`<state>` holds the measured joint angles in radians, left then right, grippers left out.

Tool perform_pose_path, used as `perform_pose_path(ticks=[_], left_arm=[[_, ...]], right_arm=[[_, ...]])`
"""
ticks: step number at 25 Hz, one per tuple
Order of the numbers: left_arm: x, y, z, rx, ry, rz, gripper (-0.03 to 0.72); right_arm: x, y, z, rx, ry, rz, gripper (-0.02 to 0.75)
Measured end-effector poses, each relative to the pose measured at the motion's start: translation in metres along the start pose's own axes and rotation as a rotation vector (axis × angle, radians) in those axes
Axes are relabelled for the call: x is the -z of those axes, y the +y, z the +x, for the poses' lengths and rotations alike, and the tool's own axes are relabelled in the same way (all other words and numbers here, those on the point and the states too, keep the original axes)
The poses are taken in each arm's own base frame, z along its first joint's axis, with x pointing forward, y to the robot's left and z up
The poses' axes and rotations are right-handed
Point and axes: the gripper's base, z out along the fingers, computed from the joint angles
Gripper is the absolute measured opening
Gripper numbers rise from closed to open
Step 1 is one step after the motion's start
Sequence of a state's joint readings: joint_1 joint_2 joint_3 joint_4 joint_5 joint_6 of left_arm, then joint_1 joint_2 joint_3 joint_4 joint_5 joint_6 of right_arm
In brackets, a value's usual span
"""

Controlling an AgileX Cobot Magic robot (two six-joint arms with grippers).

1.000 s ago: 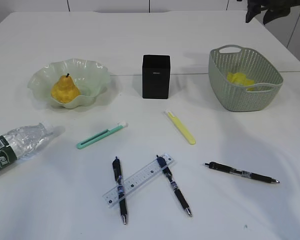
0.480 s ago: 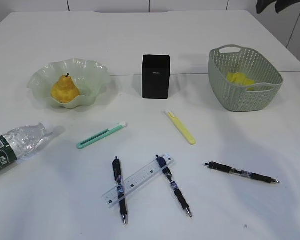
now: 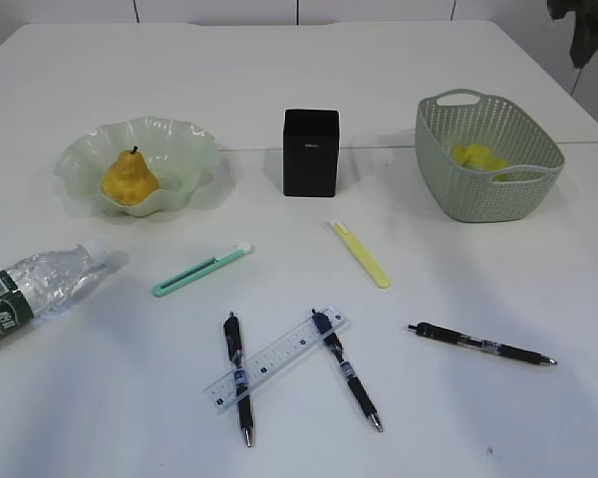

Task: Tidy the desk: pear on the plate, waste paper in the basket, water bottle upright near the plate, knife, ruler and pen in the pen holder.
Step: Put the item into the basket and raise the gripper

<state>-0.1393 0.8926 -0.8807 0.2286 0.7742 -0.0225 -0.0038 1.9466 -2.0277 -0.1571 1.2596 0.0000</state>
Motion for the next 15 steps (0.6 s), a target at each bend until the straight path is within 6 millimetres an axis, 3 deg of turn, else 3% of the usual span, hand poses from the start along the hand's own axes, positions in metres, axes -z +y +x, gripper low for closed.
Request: perform_pose_path(ticks=[7, 15], left_arm=[[0.0, -0.001, 0.002, 0.012, 0.022, 0.012, 0.341], [0.0, -0.002, 0.005, 0.018, 0.051, 0.017, 0.341]], right_arm=[[0.03, -0.004, 0.019, 0.005, -0.012, 0.004, 0.356], [0.023, -0.001, 0.061, 0.019, 0.111, -0.003, 0.356]])
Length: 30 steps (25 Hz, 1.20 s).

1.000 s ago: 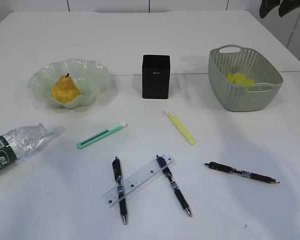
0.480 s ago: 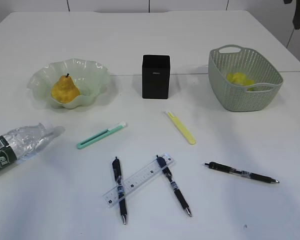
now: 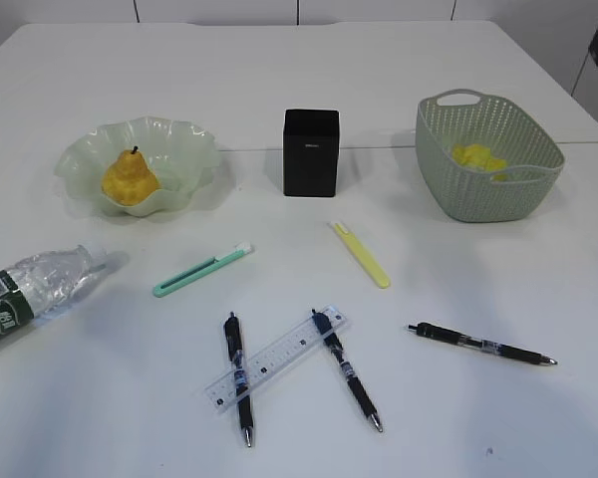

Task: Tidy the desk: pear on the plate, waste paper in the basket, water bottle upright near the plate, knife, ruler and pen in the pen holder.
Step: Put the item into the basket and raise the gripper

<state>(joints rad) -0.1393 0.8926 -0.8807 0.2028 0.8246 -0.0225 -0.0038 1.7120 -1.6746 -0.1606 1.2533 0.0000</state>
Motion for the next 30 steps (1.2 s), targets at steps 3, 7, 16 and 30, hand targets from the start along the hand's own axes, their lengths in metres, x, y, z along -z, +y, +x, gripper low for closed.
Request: perform_pose_path(ticks=[3, 7, 16, 30], left_arm=[[0.0, 0.0, 0.0, 0.0, 0.0, 0.0, 0.341], [0.0, 0.0, 0.0, 0.002, 0.0, 0.002, 0.341], [0.0, 0.0, 0.0, 0.002, 0.0, 0.002, 0.341], [-0.001, -0.002, 0.002, 0.022, 0.028, 0.025, 0.341]], right_arm=[[-0.002, 0.001, 0.02, 0.006, 0.042, -0.004, 0.356], [-0.006, 0.005, 0.049, 0.011, 0.079, -0.024, 0.356], [-0.024, 0.014, 0.094, 0.01, 0.053, -0.064, 0.354], [-0.044, 0.026, 0.138, -0.024, 0.125, -0.134, 0.354]])
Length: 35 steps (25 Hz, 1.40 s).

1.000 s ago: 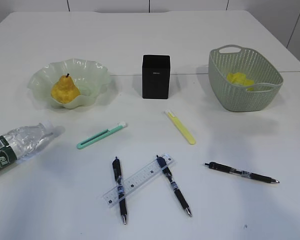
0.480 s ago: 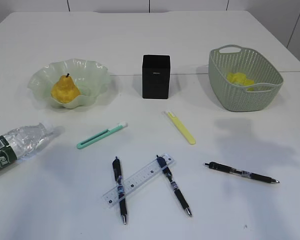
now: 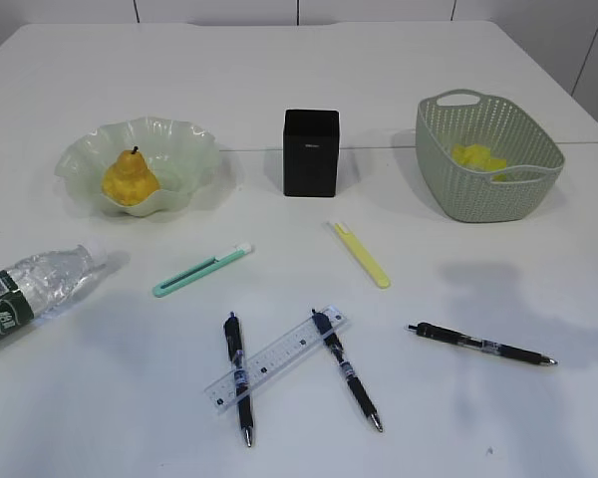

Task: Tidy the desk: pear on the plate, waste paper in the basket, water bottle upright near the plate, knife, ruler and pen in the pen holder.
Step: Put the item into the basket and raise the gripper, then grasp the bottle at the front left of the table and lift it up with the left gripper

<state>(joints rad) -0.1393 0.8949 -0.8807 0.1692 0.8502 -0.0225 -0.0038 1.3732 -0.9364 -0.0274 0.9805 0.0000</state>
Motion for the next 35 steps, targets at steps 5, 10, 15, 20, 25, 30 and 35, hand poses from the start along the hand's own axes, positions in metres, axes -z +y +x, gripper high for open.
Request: perform_pose_path(ticks=[5, 10, 15, 20, 25, 30, 35], left_arm=[[-0.001, 0.0, -0.002, 0.008, 0.072, 0.007, 0.341], [-0.006, 0.001, -0.016, -0.011, 0.132, 0.011, 0.341], [-0.025, 0.0, -0.028, -0.016, 0.286, 0.015, 0.341], [-0.046, -0.002, -0.041, -0.052, 0.393, 0.033, 0.342], [-0.058, -0.003, -0.054, -0.077, 0.414, 0.053, 0.342], [-0.071, -0.004, -0.063, -0.12, 0.429, 0.065, 0.342], [-0.079, -0.005, -0.068, -0.134, 0.418, 0.068, 0.342]], right_arm=[[-0.003, 0.003, 0.004, -0.021, 0.016, -0.032, 0.354], [-0.004, 0.004, 0.006, -0.028, 0.02, -0.042, 0.354], [-0.004, 0.004, 0.006, -0.029, 0.024, -0.044, 0.354], [-0.003, 0.005, 0.006, -0.034, 0.024, -0.051, 0.354], [-0.003, 0.005, 0.006, -0.034, 0.024, -0.051, 0.354], [-0.003, 0.005, 0.006, -0.035, 0.026, -0.053, 0.354], [-0.003, 0.005, 0.006, -0.047, 0.026, -0.056, 0.354]])
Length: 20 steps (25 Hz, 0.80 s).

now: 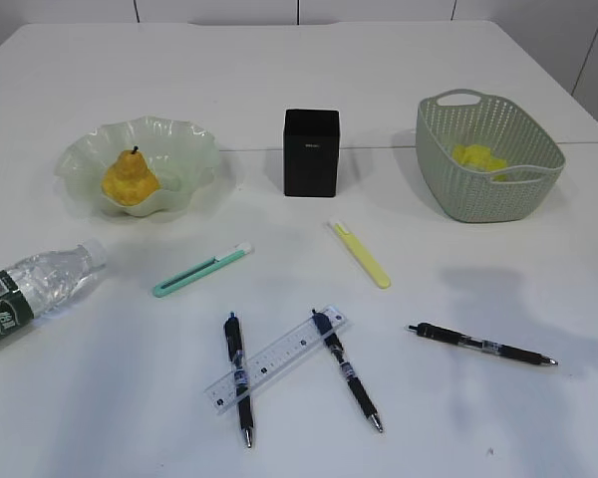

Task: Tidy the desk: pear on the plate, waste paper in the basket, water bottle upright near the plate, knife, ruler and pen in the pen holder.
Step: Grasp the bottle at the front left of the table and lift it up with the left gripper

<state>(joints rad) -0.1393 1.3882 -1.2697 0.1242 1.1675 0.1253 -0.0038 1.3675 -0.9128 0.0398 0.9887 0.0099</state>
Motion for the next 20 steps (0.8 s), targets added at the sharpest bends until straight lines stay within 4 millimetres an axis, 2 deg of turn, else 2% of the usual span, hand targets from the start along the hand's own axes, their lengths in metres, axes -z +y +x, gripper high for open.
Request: perform_pose_path(ticks=[14, 20], left_arm=[[0.001, 0.003, -0.02, -0.007, -0.215, -0.033, 0.342], [-0.021, 0.001, -0.025, -0.053, -0.135, -0.018, 0.381]], right_arm=[[0.0, 0.002, 0.0, -0.02, 0.0, -0.021, 0.354], [0.0, 0.003, -0.001, -0.028, -0.008, -0.033, 0.354]])
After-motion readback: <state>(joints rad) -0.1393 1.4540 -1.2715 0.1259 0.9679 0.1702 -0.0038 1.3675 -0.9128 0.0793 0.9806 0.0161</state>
